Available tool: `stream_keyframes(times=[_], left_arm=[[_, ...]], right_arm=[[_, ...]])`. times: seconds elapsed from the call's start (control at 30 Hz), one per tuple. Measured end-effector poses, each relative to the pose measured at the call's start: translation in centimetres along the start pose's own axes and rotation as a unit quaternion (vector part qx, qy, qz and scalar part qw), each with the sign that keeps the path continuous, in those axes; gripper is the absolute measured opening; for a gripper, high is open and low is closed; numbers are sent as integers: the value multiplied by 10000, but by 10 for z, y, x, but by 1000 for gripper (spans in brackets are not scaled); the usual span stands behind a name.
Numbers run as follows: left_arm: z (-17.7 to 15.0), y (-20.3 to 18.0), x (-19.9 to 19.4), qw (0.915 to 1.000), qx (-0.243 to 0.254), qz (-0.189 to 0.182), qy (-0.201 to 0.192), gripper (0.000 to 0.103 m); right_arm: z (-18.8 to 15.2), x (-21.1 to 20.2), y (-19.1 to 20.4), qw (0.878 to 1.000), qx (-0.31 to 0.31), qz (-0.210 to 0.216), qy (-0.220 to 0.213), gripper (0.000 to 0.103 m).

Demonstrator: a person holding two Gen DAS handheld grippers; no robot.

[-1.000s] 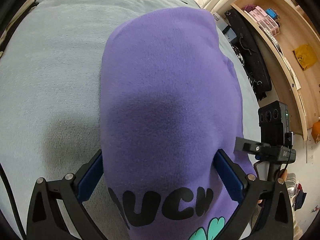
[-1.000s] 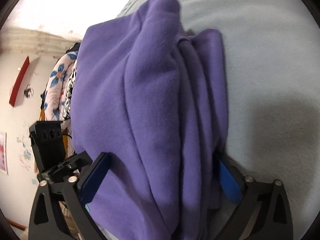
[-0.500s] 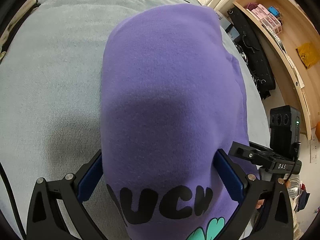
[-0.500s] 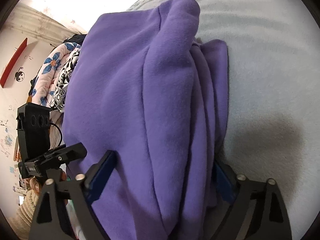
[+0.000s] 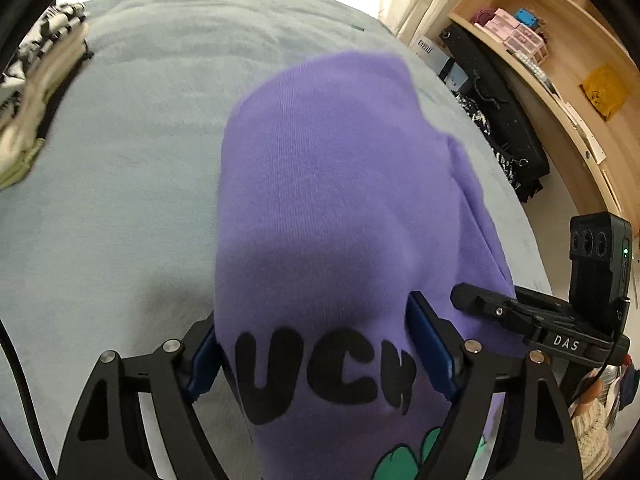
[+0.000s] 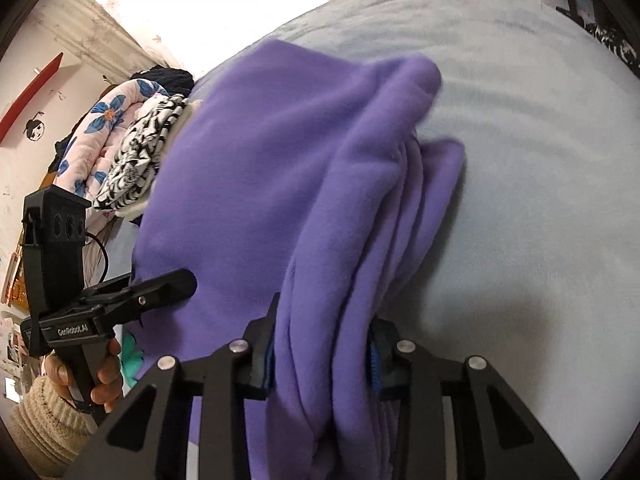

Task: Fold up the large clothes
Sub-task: 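Carry the bundle with both tools onto the black-and-white clothes stack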

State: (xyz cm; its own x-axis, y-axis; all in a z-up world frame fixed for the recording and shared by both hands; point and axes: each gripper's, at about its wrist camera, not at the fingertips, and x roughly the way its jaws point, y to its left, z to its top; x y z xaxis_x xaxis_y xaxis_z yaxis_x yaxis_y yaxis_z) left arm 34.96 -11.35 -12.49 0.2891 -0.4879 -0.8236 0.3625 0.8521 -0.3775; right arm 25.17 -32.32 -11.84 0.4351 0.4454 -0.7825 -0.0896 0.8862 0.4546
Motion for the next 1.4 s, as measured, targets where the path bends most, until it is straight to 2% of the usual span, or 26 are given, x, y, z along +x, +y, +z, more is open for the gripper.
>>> stream_keyframes(times=[0.27, 0.5, 0.6, 0.7, 0.87, 0.93, 1.07, 1.13, 1.23, 1.33, 1.37, 1.4], left_arm=[[-20, 18, -72, 9998, -165, -97, -41, 81], [-20, 66, -170, 9991, -177, 125, -365, 81], [-8, 99, -224, 9976, -182, 295, -603, 81], [20, 129, -271, 9952, -157, 480, -839, 81], [89, 198, -343, 9886, -37, 747, -1308, 81], [116, 227, -357, 9853, -13, 847, -1482, 81], [178, 293, -366, 9816, 18, 1046, -1595, 81], [205, 324, -356, 9815, 13, 1098, -1570, 81], [238, 371, -322, 9819, -5, 1148, -1507, 82], [251, 425, -265, 9841, -215, 1297, -1194, 86], [250, 441, -244, 9840, -347, 1441, -990, 90], [248, 456, -223, 9832, -563, 1511, -858, 100]], right_arm=[[-28, -30, 62, 9995, -228, 76, -213, 33], [-20, -35, 166, 9966, -601, 388, -405, 33], [-1, -31, 216, 9940, -746, 579, -554, 33], [29, -25, 269, 9903, -953, 740, -684, 33], [95, -2, 353, 9825, -1267, 899, -1029, 33], [126, 17, 381, 9796, -1297, 975, -1189, 33], [182, 69, 416, 9772, -1248, 1026, -1375, 33], [207, 102, 424, 9773, -1149, 1077, -1415, 33], [237, 160, 423, 9785, -1001, 1124, -1414, 33], [250, 230, 405, 9866, -760, 1019, -1022, 33], [253, 254, 400, 9902, -682, 921, -794, 34], [249, 277, 393, 9924, -625, 835, -649, 35]])
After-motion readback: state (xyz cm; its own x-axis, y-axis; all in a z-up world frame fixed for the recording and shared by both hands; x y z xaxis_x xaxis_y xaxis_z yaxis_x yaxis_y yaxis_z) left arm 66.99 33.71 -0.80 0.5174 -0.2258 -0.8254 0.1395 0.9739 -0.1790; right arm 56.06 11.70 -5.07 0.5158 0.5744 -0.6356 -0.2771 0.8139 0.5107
